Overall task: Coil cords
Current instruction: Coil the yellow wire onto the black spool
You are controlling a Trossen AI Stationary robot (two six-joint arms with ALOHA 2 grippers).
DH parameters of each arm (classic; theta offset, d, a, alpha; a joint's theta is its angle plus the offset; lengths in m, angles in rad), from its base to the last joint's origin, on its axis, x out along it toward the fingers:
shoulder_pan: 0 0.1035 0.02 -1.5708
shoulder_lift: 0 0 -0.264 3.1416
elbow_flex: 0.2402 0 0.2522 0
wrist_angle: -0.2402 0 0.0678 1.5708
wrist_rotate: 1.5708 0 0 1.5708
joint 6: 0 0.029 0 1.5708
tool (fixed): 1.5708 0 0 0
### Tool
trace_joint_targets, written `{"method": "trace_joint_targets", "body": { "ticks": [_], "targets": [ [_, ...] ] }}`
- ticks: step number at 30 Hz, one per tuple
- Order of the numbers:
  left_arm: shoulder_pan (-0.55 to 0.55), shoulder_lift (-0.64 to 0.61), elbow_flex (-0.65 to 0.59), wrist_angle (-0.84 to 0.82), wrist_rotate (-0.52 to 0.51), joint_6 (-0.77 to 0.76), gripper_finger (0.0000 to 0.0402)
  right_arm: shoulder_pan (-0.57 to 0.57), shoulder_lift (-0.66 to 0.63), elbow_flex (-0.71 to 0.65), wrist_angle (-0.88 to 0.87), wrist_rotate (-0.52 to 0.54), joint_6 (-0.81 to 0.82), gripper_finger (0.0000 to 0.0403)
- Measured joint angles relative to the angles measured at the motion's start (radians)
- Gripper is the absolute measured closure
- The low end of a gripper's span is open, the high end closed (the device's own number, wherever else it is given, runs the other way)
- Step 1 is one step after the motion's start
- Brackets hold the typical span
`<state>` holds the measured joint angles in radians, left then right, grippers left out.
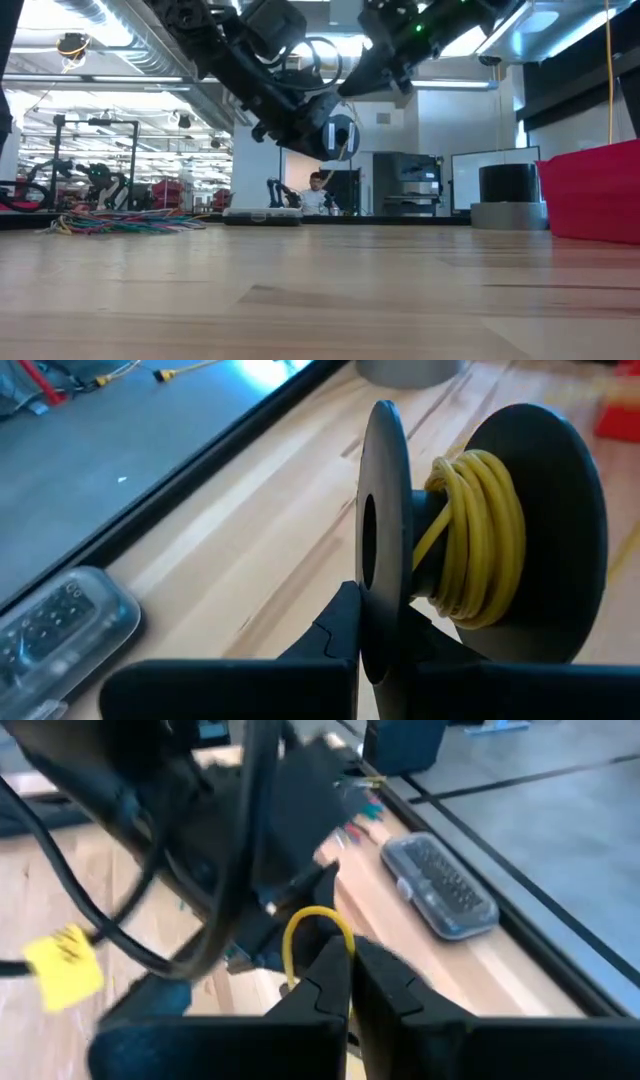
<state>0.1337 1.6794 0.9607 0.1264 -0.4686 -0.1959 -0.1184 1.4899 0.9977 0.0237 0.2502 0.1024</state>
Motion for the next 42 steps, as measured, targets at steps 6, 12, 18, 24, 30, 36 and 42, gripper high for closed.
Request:
{"method": "trace_joint_targets", "body": {
  "ticks": [6,12,18,24,30,36,42],
  "targets": [
    [-0.009,-0.002,0.000,0.001,0.030,0.016,0.0402,-0.001,0.035,0.000,-0.051,0.121,-0.077,0.0396],
    [-0.012,-0.004,0.000,-0.015,0.057,0.043,0.0402,-0.002,-0.068,0.000,-0.093,0.257,-0.208,0.0397],
    [-0.010,-0.004,0.000,0.025,0.130,0.085,0.0402,-0.016,-0.095,0.000,-0.041,0.194,-0.207,0.0396],
    [-0.007,-0.003,0.000,0.032,0.133,0.058,0.0402,-0.011,-0.048,0.000,0.070,0.074,-0.132,0.0394],
    [0.003,-0.002,0.000,0.032,0.113,-0.004,0.0402,-0.012,-0.008,0.000,0.115,0.051,-0.099,0.0394],
    [0.017,-0.002,0.000,0.031,0.080,-0.034,0.0402,-0.002,0.027,0.000,0.114,0.060,-0.124,0.0394],
    [0.016,0.000,0.000,0.001,0.106,-0.015,0.0402,0.008,0.026,0.000,0.111,0.245,-0.320,0.0393]
  ]
}}
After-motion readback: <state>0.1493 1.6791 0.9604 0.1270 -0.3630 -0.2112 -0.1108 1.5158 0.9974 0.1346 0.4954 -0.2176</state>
